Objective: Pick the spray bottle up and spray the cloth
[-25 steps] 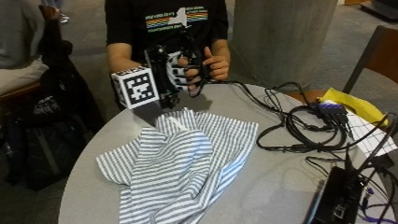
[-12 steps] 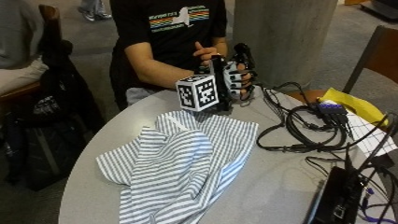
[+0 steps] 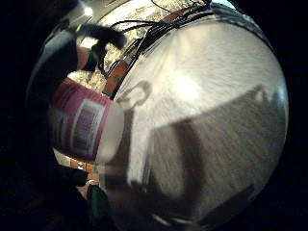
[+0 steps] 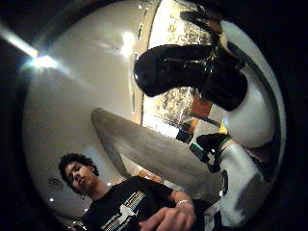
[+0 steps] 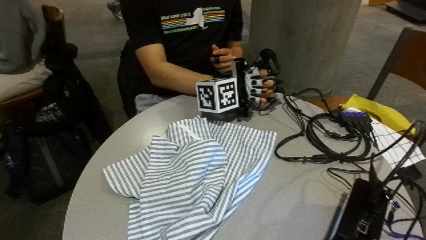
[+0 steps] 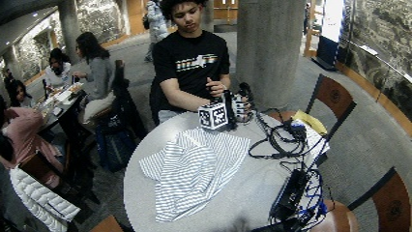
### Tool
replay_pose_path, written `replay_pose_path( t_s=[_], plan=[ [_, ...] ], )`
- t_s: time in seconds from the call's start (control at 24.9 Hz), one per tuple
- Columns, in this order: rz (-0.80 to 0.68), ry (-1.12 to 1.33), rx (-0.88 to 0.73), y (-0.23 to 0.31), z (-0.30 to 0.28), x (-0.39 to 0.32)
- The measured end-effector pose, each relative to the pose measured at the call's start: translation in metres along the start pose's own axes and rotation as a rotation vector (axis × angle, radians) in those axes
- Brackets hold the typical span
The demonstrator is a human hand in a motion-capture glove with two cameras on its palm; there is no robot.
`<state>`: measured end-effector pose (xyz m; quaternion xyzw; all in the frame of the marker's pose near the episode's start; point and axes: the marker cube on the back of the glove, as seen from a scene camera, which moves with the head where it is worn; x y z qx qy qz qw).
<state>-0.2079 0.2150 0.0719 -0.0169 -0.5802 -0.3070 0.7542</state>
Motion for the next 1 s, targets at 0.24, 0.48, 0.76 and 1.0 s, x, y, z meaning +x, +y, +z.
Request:
replay_pose_path(
  t_s=[0.24, 0.48, 0.76, 1.0],
  plan=[
    [0.005, 0.225, 0.195, 0.051, -0.068, -0.018],
    [-0.069, 0.565, 0.314, 0.133, -0.152, -0.029],
    [-0.051, 0.898, 0.404, 0.202, -0.196, -0.029],
    [0.045, 0.903, 0.318, 0.226, -0.199, -0.024]
  ],
)
